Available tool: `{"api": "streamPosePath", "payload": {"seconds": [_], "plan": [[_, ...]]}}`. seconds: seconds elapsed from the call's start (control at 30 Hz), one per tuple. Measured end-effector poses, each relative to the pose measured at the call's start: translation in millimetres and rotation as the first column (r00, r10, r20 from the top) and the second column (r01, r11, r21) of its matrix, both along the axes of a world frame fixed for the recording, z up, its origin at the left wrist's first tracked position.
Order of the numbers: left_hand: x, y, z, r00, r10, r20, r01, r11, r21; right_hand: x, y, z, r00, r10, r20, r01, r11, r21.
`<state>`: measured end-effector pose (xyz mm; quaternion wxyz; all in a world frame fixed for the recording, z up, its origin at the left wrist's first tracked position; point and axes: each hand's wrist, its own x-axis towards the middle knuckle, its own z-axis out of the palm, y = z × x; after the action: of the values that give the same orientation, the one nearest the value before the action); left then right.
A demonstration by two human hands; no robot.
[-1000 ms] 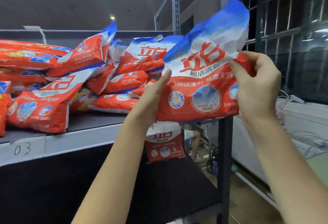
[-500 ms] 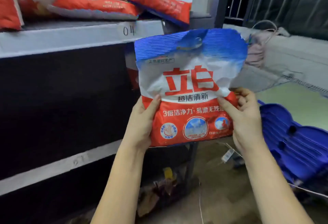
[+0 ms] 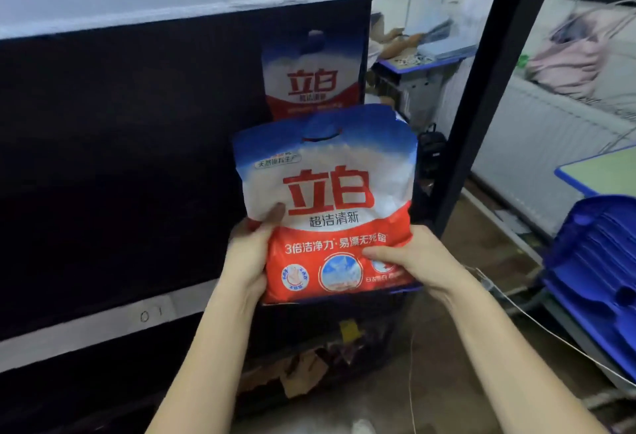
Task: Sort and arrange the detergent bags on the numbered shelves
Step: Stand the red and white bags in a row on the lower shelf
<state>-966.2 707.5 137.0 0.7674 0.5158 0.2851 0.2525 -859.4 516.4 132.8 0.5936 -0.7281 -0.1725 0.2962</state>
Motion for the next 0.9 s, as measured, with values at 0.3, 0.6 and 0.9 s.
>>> {"api": "streamPosePath", "payload": {"seconds": [0.3, 0.6, 0.9], "plan": [[129.6, 78.2, 22.5, 0.999, 0.040, 0.017, -0.041, 0.998, 0.056, 137.5, 99.8, 10.4, 0.987, -0.136, 0.091, 0.125, 0.985, 0.115], [216.8, 129.2, 28.8, 0.992, 0.123, 0.025, -0.125, 0.985, 0.118, 231.0, 179.7, 14.8, 0.964, -0.223, 0.147, 0.213, 0.974, 0.080], [236.6, 141.3, 27.0, 0.954, 0.151, -0.259, -0.046, 0.928, 0.370, 239.8, 198.3, -5.8, 0.881, -0.378, 0.283, 0.381, 0.923, 0.046]]}}
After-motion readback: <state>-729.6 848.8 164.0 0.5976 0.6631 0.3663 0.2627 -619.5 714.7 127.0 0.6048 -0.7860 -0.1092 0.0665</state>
